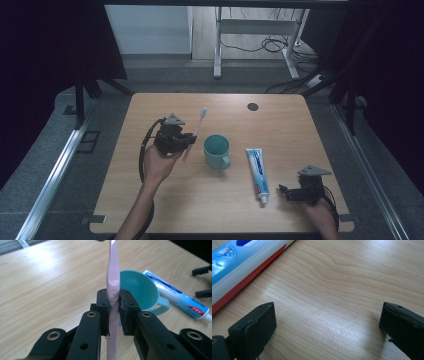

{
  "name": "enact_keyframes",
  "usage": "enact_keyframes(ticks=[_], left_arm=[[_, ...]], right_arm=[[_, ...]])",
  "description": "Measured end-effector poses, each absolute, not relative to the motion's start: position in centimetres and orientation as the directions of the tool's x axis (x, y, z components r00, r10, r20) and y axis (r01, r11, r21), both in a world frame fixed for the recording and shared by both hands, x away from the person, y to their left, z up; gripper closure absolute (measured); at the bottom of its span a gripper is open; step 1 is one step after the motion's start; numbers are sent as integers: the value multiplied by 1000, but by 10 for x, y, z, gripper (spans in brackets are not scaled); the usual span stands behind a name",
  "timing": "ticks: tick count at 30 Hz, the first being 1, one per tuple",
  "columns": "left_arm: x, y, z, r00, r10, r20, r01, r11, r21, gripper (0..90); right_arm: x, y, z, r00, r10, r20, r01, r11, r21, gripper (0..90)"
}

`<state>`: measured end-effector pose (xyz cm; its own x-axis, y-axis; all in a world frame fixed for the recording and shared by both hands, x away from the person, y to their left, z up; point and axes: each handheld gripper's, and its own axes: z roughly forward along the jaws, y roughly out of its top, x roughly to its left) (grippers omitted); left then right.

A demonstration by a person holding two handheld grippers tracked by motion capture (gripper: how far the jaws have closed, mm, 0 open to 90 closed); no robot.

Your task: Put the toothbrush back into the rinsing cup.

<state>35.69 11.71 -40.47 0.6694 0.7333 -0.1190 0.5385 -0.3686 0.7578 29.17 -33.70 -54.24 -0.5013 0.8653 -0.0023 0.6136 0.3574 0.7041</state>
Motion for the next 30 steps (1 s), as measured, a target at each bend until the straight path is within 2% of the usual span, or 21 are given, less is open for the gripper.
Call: enact_keyframes(ticks=[30], left_arm=[[362,80,-396,711,695,-106,409,-287,866,793]], right_arm=[[292,-337,-542,-501,865,-2,614,357,704,3]])
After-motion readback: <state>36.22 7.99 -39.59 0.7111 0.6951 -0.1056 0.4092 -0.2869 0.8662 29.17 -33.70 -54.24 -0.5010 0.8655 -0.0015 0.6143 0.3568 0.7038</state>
